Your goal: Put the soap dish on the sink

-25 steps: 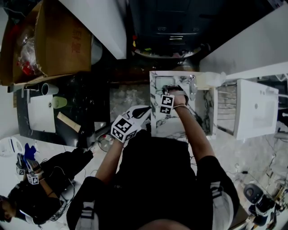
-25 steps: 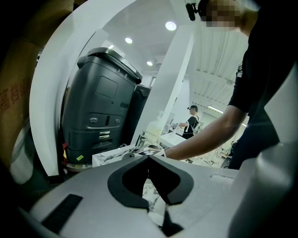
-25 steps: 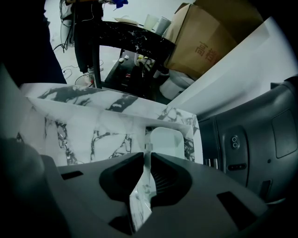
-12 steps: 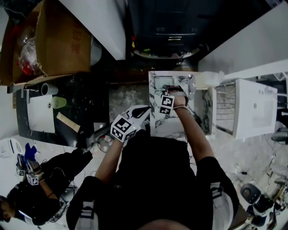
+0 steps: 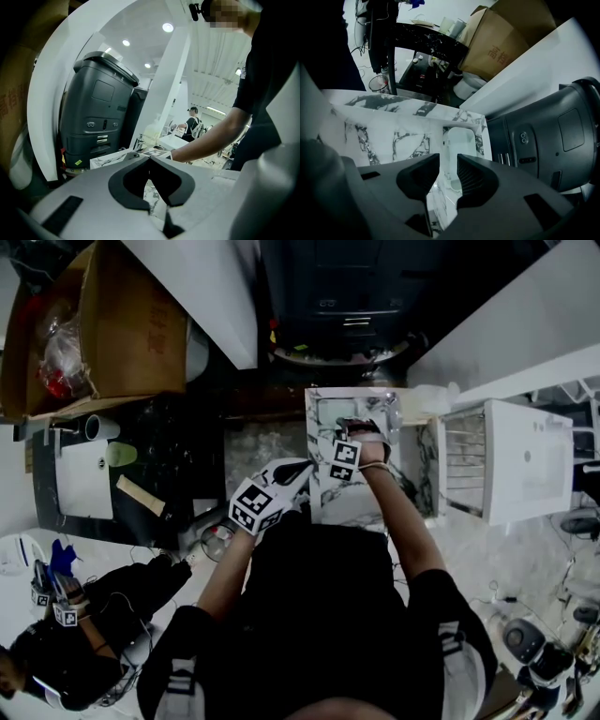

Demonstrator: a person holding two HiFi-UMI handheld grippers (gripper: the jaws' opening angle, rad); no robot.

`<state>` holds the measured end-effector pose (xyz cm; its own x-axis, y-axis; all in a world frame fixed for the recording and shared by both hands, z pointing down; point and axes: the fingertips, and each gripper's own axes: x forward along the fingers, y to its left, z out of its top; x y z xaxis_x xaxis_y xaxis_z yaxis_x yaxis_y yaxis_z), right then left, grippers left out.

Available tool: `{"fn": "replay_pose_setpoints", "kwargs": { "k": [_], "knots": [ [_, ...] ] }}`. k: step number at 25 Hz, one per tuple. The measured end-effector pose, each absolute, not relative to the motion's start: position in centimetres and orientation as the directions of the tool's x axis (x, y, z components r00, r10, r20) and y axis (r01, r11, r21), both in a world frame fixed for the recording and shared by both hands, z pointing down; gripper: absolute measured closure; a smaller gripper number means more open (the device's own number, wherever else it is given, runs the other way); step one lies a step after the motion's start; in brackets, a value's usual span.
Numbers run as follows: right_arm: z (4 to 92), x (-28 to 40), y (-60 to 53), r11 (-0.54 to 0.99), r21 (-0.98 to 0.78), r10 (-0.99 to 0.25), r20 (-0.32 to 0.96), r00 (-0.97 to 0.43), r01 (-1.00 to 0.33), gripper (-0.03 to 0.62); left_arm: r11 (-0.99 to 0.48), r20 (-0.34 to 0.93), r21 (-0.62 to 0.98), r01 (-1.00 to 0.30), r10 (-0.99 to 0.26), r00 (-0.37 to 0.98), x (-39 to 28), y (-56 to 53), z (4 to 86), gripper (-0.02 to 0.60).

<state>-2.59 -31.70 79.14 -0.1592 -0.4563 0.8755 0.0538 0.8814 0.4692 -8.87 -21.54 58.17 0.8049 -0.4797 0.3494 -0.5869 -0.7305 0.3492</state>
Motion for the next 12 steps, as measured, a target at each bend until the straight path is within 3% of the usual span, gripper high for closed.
{"fn": "replay_pose_setpoints", "kwargs": {
  "k": [12],
  "knots": [
    [78.5, -0.8, -28.8, 0.891, 0.454, -0.451, 0.880, -0.149, -0.015, 0.482, -0.734, 0.332, 0.335, -0.591, -0.495, 0.803, -8.6, -19.9, 57.7, 0.581]
  ]
}}
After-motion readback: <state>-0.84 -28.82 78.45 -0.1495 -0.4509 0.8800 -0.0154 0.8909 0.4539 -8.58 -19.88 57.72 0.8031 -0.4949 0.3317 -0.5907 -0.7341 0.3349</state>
